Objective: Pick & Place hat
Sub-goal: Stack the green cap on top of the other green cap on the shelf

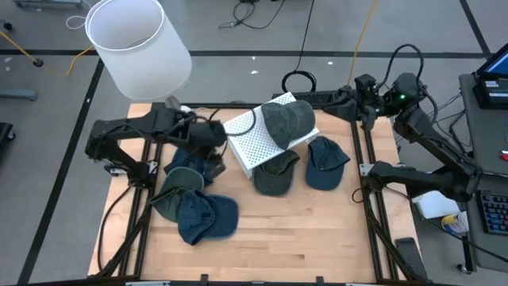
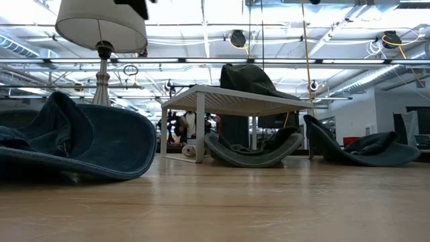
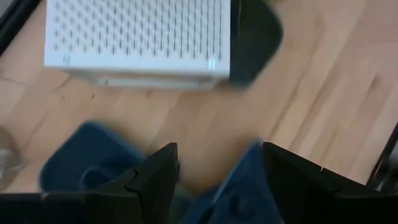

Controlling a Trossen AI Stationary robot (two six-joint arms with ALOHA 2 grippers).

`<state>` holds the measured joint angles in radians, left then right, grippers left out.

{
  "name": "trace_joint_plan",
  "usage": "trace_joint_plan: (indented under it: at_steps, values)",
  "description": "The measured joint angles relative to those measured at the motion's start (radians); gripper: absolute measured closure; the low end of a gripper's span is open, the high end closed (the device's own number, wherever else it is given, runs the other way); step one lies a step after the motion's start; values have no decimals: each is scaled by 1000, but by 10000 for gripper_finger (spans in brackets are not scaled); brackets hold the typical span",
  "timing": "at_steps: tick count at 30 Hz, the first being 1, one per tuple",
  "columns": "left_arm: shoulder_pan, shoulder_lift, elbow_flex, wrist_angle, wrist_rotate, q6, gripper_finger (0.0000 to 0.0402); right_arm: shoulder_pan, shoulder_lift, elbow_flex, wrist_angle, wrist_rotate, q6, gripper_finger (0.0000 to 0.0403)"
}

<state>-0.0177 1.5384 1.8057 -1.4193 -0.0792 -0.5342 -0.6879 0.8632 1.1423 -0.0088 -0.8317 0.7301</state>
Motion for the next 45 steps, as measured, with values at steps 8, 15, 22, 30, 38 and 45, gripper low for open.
trace_joint_plan:
  at_steps: [8, 15, 22, 30, 38, 45]
  values:
    - [-120, -37, -18, -144, -14, 98, 165, 125, 38, 0, 115, 147, -41, 344]
    - [-197, -103, -105, -150, -24, -37, 165, 211, 76, 0, 153, 245, -39, 344]
    - [-200, -205, -312, -152, 10, -238, 165, 276, 133, 0, 164, 288, -61, 344]
    - [-200, -274, -546, -152, 3, -359, 165, 329, 197, 0, 172, 338, -98, 344]
    - [-164, -316, -753, -142, -41, -463, 165, 397, 239, 0, 244, 337, -149, 344]
    - [-119, -345, -927, -46, -43, -472, 165, 442, 244, 0, 273, 335, -165, 344]
